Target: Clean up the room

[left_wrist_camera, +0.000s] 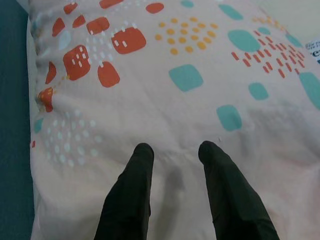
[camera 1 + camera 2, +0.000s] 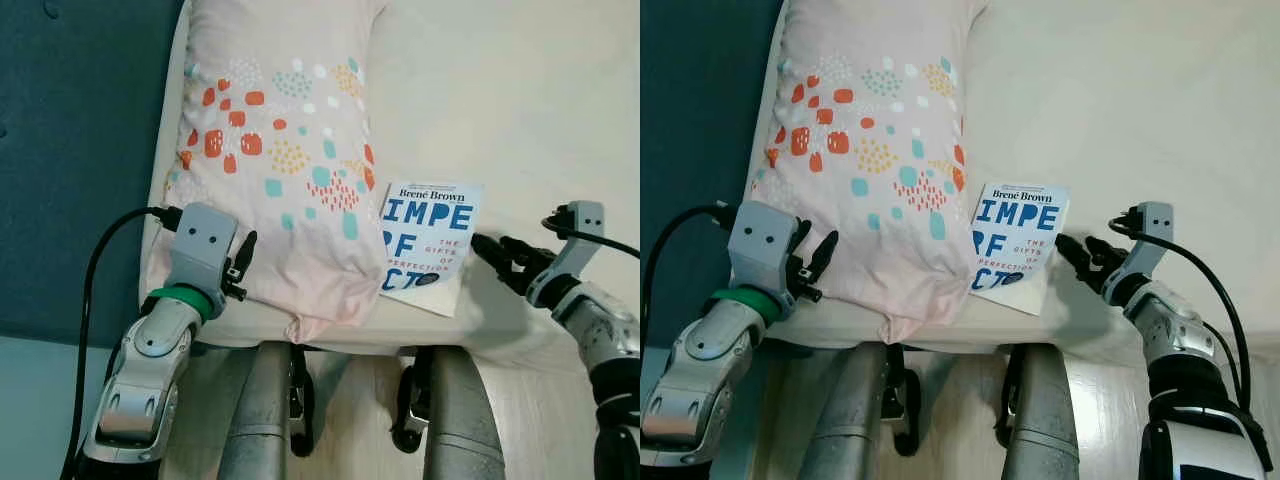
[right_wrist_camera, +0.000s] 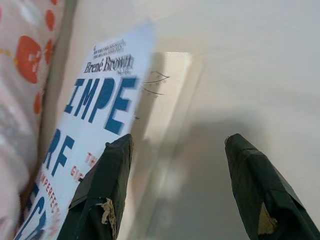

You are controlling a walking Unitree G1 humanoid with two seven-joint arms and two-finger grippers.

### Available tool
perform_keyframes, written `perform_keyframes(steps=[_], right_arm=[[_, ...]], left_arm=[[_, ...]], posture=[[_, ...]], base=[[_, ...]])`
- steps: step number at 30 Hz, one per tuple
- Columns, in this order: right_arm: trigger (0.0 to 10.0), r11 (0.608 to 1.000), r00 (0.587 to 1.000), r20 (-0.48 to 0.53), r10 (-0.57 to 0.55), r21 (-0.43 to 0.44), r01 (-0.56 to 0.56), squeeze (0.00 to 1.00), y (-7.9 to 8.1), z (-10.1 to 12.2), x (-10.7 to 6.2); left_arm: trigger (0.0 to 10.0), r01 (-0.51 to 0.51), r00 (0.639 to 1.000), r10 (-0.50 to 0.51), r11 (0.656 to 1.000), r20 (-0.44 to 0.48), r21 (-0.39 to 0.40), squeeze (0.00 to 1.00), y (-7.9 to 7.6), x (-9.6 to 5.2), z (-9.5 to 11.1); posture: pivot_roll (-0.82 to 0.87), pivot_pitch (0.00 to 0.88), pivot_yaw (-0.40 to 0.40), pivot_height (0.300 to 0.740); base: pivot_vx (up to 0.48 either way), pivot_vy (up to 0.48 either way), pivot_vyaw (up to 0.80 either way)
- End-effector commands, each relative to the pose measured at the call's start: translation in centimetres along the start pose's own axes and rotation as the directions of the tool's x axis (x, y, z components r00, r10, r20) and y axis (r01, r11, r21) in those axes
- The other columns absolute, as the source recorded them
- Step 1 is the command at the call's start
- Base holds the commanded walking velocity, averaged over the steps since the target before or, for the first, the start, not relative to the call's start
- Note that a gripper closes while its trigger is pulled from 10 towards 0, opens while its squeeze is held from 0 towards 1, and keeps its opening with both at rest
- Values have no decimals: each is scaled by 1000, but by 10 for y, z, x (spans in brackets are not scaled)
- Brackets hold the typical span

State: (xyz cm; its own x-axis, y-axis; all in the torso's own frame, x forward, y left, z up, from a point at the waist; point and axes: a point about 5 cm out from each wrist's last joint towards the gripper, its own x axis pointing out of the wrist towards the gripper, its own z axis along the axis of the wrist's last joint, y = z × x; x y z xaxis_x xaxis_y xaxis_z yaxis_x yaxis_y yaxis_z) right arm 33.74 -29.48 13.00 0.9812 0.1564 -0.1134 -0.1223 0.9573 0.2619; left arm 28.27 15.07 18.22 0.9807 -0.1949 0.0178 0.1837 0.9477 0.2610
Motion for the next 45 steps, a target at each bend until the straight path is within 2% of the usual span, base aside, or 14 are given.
perform_keyframes(steps=[1, 3, 4, 5, 6, 7, 8, 12, 13, 15, 19, 24, 33, 45], right_arm=[[10000, 983, 979, 82, -184, 3, 185, 0, -25, 5, -15], [10000, 983, 979, 82, -184, 3, 185, 0, -25, 5, -15], [10000, 981, 968, 162, -192, 35, 189, 0, -26, 15, -19], [10000, 981, 968, 162, -192, 35, 189, 0, -26, 15, -19], [10000, 986, 957, 239, -162, 70, 150, 0, -18, 21, -23], [10000, 989, 947, 312, -70, 145, 26, 0, 8, 18, -28], [10000, 989, 947, 312, -70, 145, 26, 0, 8, 18, -28], [10000, 980, 935, 345, 87, 141, -143, 0, 70, 1, -44], [10000, 980, 935, 345, 87, 141, -143, 0, 70, 1, -44], [10000, 974, 919, 365, 150, 105, -201, 0, 98, -3, -49], [10000, 967, 906, 377, 193, 85, -241, 0, 121, -8, -45], [10000, 967, 909, 347, 229, 26, -253, 0, 149, -26, -23], [10000, 975, 934, 279, 221, -66, -211, 0, 157, -44, -19], [10000, 977, 933, 290, 212, -97, -192, 0, 156, -43, -12]], left_arm=[[10000, -9, 999, 9, 1000, -31, -4, 0, 0, -1, -10], [10000, -9, 999, 9, 1000, -31, -4, 0, 0, -1, -10], [10000, -13, 1000, 13, 1000, -27, -6, 0, 0, 0, -10], [10000, -13, 1000, 13, 1000, -27, -6, 0, 0, 0, -10], [10000, -16, 1000, 15, 1000, -23, -10, 0, 0, 0, -11], [10000, -3, 1000, 3, 1000, -8, -4, 0, 0, -1, -10], [10000, -3, 1000, 3, 1000, -8, -4, 0, 0, -1, -10], [10000, 13, 1000, -12, 999, 25, -39, 0, 7, -9, -6], [10000, 13, 1000, -12, 999, 25, -39, 0, 7, -9, -6], [10000, 0, 999, 3, 998, 48, -69, 0, 8, -7, -4], [10000, 3, 997, 5, 994, 77, -105, 0, 4, -1, 0], [10000, 18, 997, -9, 993, 73, -118, 0, -6, 2, -5], [10000, -84, 996, 88, 987, 22, -134, 0, 0, -1, -20], [10000, -136, 989, 143, 979, 37, -149, 0, 2, 4, -20]], posture=[[71, 257, 183, 620], [71, 257, 183, 620], [65, 244, 174, 620], [65, 244, 174, 620], [45, 216, 159, 620], [19, 186, 143, 620], [19, 186, 143, 620], [-37, 103, 94, 620], [-37, 103, 94, 620], [-68, 36, 67, 620], [-73, 7, 57, 620], [-61, 0, 36, 620], [-8, 0, -9, 643], [4, 0, -20, 681]], base=[[0, 0, 0], [0, 0, 0], [0, 0, 0], [0, 0, 0], [0, 0, 0], [0, 0, 0], [0, 0, 0], [0, 0, 0], [0, 0, 0], [0, 0, 0], [0, 0, 0], [0, 0, 0], [0, 0, 0], [0, 0, 0]])
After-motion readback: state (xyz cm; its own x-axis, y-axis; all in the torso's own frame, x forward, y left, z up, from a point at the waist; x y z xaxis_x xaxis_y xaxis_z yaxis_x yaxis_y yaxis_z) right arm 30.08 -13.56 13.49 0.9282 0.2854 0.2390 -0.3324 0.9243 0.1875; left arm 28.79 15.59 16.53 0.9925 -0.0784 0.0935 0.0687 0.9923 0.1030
